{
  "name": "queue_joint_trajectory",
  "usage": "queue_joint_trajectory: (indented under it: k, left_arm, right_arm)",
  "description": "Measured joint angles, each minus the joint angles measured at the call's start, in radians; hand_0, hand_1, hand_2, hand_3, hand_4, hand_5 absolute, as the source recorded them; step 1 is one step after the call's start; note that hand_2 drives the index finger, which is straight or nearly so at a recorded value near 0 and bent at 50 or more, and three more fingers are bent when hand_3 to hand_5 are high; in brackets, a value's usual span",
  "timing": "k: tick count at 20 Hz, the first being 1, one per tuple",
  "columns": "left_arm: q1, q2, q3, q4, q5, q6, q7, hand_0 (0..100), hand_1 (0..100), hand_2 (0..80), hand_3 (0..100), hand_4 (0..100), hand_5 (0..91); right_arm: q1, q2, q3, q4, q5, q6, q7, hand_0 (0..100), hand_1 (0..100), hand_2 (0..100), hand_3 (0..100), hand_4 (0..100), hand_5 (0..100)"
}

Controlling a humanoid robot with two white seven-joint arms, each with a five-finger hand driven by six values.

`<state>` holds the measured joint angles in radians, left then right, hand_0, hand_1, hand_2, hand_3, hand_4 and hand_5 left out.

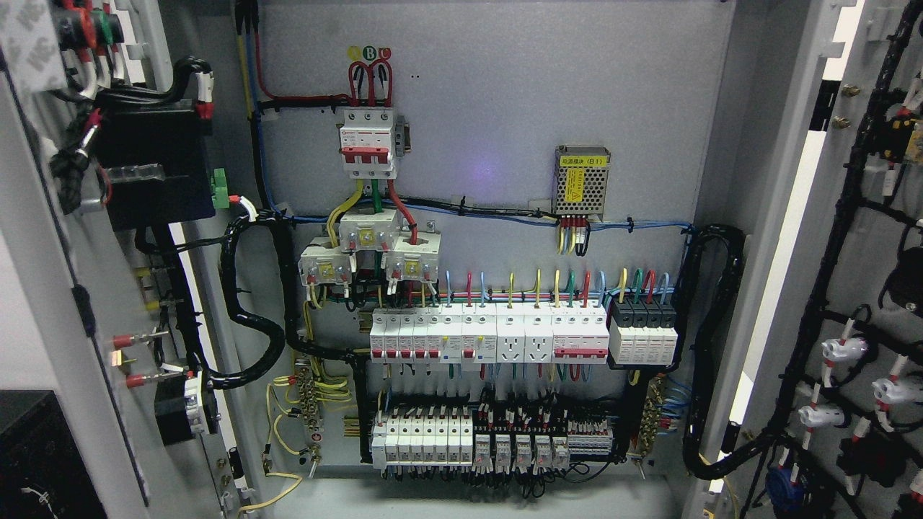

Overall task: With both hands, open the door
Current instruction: 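Lower and withdraw the right hand from the cabinet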

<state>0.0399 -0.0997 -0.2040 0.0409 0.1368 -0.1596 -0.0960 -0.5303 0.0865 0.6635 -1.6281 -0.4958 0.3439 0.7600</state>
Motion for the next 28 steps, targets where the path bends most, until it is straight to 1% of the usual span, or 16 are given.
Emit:
queue_joint_trajectory:
  k: [8,11,13,17,19,23,25,27,28]
  left_arm:
    - [0.0,0.0,0.0,0.0,0.0,0.0,-0.003,0,0,0.0,0,0,0.0]
    - [0.0,0.0,0.0,0.0,0.001,0.0,-0.003,0,0,0.0,0,0,0.0]
    - [0.0,0.0,0.0,0.0,0.0,0.0,-0.003,0,0,0.0,0,0,0.0]
    - [0.0,0.0,0.0,0.0,0.0,0.0,0.0,0,0,0.0,0,0,0.0]
    - [0.0,0.0,0.0,0.0,0.0,0.0,0.001,0,0,0.0,0,0,0.0]
    - [0.0,0.0,0.0,0.0,0.0,0.0,0.001,0,0,0.0,0,0,0.0]
    - [0.0,0.0,0.0,0.0,0.0,0.0,0.001,0,0,0.0,0,0,0.0]
    - [0.0,0.0,0.0,0.0,0.0,0.0,0.001,0,0,0.0,0,0,0.0]
    - [0.0,0.0,0.0,0.0,0.0,0.0,0.001,0,0,0.0,0,0,0.0]
  right_arm:
    - [-0.004,0.03,0.009,0.011,0.019,0.002,0.0,0,0,0,0,0,0]
    - [-0.004,0.032,0.007,0.013,0.021,-0.003,0.0,0,0,0,0,0,0]
    - [-0.001,0.026,0.0,0.015,0.02,-0.005,-0.003,0,0,0,0,0,0]
    - [0.015,-0.008,-0.042,0.015,0.016,-0.02,-0.002,0,0,0,0,0,0]
    - [0.037,-0.035,-0.073,0.012,0.014,-0.069,0.0,0,0,0,0,0,0]
    - [0.099,-0.096,-0.138,-0.012,0.013,-0.21,0.001,0,0,0,0,0,0]
    - [0.13,-0.123,-0.167,-0.025,0.013,-0.252,0.002,0,0,0,0,0,0]
    - [0.166,-0.151,-0.196,-0.041,0.014,-0.277,0.003,0,0,0,0,0,0]
    - [0.185,-0.162,-0.208,-0.05,0.015,-0.294,-0.01,0,0,0,0,0,0]
